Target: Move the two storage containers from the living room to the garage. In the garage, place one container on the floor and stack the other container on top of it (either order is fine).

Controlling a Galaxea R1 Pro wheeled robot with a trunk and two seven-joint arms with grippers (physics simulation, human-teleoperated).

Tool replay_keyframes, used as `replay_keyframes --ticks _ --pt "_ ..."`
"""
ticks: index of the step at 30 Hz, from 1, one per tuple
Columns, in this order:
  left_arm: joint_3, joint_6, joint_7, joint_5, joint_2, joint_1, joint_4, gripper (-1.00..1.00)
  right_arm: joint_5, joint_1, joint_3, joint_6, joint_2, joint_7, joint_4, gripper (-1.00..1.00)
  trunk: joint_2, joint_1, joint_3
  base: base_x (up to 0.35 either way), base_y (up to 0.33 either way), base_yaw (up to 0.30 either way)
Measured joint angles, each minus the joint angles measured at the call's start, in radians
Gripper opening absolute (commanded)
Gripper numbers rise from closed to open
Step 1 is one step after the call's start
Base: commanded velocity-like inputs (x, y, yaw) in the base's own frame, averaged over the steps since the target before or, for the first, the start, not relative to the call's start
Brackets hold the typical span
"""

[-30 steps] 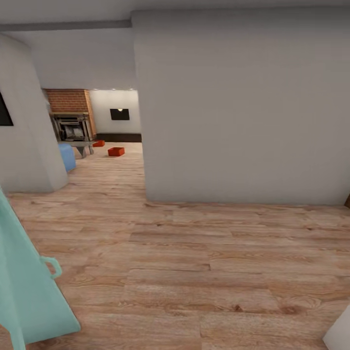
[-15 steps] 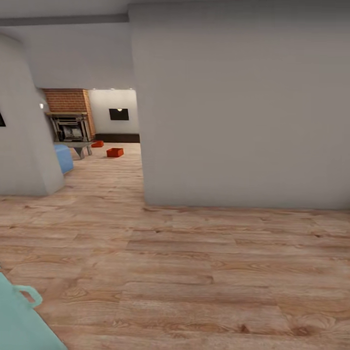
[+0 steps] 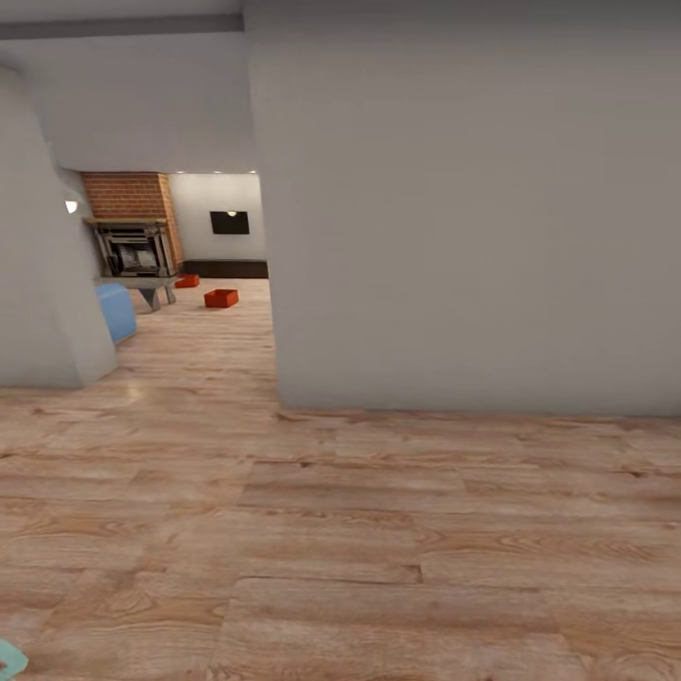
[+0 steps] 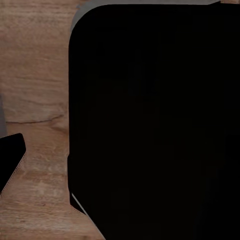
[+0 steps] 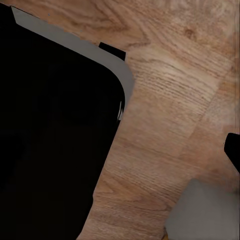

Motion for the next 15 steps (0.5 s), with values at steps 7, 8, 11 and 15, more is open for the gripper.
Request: replay_keyframes --ticks 7,8,11,15 --pt "0.000 0.000 0.000 0.000 0.001 0.000 0.000 1.00 0.000 0.000 -0.001 0.000 -0.001 0.000 0.000 1.00 0.000 0.000 0.000 0.322 0.000 0.000" --pt "0.000 0.000 0.000 0.000 0.001 0.000 0.000 1.00 0.000 0.000 -0.001 0.000 -0.001 0.000 0.000 1.00 0.000 0.000 0.000 0.322 0.000 0.000" --pt "0.000 0.000 0.000 0.000 0.001 0.000 0.000 1.00 0.000 0.000 -0.001 0.000 -0.001 0.000 0.000 1.00 0.000 0.000 0.000 0.322 0.000 0.000" --pt "0.000 0.000 0.000 0.000 0.001 0.000 0.000 1.00 0.000 0.000 -0.001 0.000 -0.001 0.000 0.000 1.00 0.000 0.000 0.000 0.322 0.000 0.000"
